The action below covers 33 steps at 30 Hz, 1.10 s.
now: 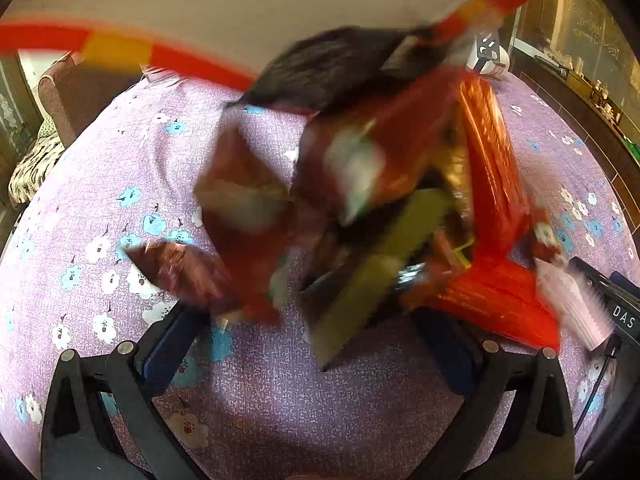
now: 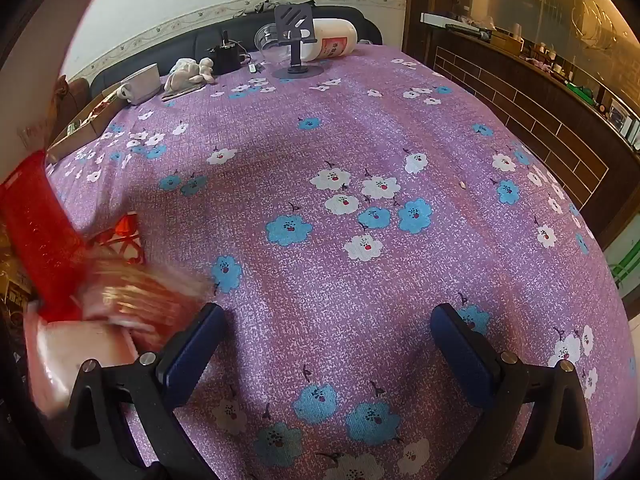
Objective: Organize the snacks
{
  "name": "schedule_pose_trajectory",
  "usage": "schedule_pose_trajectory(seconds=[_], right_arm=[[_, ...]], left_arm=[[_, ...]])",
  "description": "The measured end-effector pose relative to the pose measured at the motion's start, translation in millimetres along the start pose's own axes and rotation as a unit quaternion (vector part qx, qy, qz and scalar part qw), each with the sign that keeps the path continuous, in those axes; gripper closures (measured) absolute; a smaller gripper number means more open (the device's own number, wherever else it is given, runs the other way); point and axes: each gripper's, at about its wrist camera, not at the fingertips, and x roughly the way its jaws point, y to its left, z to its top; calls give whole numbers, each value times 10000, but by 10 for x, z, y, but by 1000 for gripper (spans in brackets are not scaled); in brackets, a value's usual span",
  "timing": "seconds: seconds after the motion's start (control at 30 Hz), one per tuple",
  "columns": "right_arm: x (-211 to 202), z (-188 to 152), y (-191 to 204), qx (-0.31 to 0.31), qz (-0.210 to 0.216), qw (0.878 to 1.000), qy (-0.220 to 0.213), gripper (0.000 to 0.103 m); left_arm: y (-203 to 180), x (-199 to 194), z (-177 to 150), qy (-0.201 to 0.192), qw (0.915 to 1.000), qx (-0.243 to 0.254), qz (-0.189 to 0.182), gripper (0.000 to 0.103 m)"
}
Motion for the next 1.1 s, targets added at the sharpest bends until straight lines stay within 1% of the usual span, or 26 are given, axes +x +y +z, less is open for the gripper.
schedule_pose_trajectory(seconds=[1.1], right_arm=[[2, 11, 2, 1, 4, 10000, 4, 0]], left_arm=[[8, 16, -40, -2, 10000, -1, 0, 0]])
